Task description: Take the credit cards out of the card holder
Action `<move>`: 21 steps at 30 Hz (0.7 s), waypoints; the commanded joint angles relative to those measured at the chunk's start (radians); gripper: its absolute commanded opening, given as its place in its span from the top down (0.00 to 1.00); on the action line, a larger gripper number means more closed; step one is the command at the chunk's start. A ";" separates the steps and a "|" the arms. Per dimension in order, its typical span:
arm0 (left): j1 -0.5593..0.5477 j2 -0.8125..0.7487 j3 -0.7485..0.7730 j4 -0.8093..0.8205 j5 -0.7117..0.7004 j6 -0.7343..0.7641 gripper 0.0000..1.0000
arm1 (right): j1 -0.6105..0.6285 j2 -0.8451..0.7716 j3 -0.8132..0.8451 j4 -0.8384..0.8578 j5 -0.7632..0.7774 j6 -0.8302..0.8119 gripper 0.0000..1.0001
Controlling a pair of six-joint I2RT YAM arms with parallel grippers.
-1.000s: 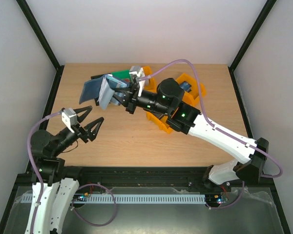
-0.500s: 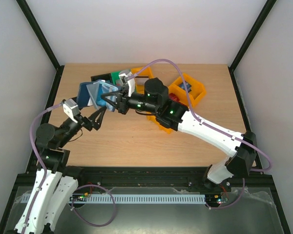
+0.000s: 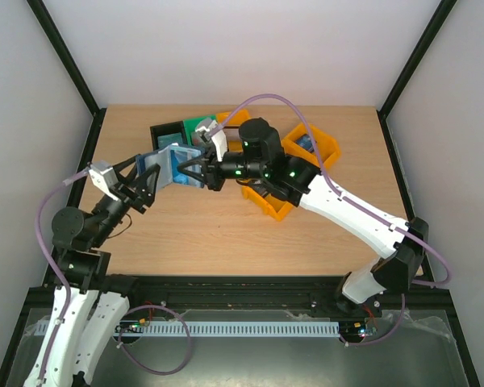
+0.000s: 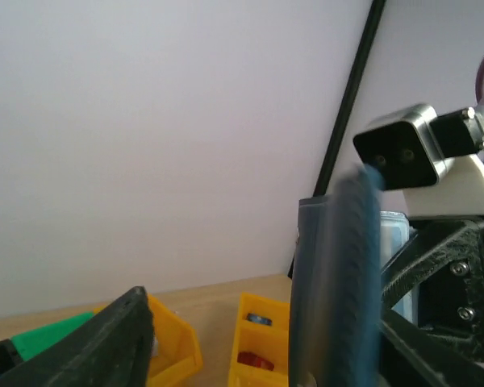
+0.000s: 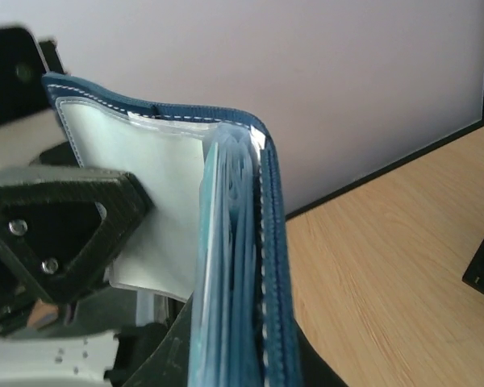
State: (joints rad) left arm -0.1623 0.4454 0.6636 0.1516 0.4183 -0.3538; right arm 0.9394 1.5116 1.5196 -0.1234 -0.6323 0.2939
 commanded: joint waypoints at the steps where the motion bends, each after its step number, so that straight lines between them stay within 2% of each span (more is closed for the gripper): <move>1: 0.010 0.003 0.034 -0.077 0.115 -0.055 0.35 | -0.005 0.003 0.097 -0.192 -0.101 -0.176 0.98; 3: 0.011 0.017 0.022 -0.097 0.246 -0.037 0.30 | -0.005 0.017 0.126 -0.266 -0.124 -0.239 0.98; 5: 0.011 0.031 0.003 -0.139 0.307 -0.032 0.29 | -0.005 0.031 0.146 -0.337 -0.151 -0.282 0.98; 9: 0.010 0.031 -0.036 -0.226 0.244 -0.025 0.36 | -0.005 0.041 0.131 -0.433 -0.186 -0.332 0.98; 15: -0.031 0.039 -0.136 -0.057 0.367 -0.127 0.38 | -0.005 0.066 0.109 -0.446 -0.246 -0.358 0.98; 18: -0.042 0.050 -0.182 0.014 0.393 -0.208 0.45 | -0.005 0.111 0.151 -0.511 -0.261 -0.422 0.98; 21: -0.043 0.052 -0.217 0.100 0.433 -0.266 0.61 | -0.005 0.165 0.218 -0.586 -0.253 -0.479 0.98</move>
State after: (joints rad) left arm -0.1982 0.4812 0.4824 0.0921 0.7837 -0.5098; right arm 0.9089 1.6154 1.6489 -0.5957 -0.7879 -0.0841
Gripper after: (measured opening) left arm 0.472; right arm 0.083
